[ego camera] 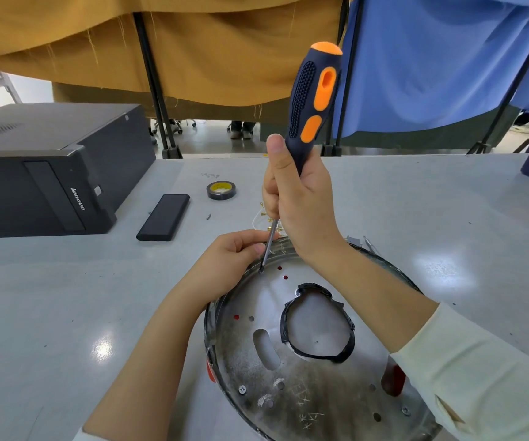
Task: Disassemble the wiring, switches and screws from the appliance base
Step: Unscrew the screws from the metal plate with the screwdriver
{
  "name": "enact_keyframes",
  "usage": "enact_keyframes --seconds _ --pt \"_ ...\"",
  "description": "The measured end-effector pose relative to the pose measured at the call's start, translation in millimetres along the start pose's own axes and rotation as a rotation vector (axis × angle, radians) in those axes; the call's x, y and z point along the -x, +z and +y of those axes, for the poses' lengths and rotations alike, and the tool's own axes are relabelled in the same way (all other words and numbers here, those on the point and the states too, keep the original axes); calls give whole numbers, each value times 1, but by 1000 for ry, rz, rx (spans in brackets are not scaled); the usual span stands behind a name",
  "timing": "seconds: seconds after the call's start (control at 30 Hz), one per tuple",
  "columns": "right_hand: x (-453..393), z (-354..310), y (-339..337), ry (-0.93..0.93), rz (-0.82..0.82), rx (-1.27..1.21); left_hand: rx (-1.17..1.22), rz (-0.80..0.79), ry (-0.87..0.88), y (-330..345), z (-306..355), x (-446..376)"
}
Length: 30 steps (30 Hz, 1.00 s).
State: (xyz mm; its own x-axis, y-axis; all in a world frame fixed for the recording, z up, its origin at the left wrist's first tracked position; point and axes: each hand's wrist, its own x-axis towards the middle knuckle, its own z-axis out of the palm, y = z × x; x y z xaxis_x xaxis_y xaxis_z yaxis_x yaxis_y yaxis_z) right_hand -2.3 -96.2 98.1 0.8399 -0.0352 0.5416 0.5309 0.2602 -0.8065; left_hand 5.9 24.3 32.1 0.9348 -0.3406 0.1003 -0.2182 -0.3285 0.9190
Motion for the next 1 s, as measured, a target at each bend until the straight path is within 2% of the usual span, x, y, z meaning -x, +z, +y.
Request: enact_keyframes --seconds 0.27,0.43,0.67,0.83,1.0 --pt "0 1 5 1 29 168 1 -7 -7 0 -4 -1" --pt "-6 -4 10 100 -197 57 -44 -21 -38 -2 -10 -5" --pt "-10 -4 7 205 -130 -19 -12 0 -35 -1 -7 -2" --pt "-16 -3 8 248 -249 29 -53 -18 -50 -2 -6 -3" --pt "-27 -6 11 375 -378 42 -18 16 -74 2 -5 2"
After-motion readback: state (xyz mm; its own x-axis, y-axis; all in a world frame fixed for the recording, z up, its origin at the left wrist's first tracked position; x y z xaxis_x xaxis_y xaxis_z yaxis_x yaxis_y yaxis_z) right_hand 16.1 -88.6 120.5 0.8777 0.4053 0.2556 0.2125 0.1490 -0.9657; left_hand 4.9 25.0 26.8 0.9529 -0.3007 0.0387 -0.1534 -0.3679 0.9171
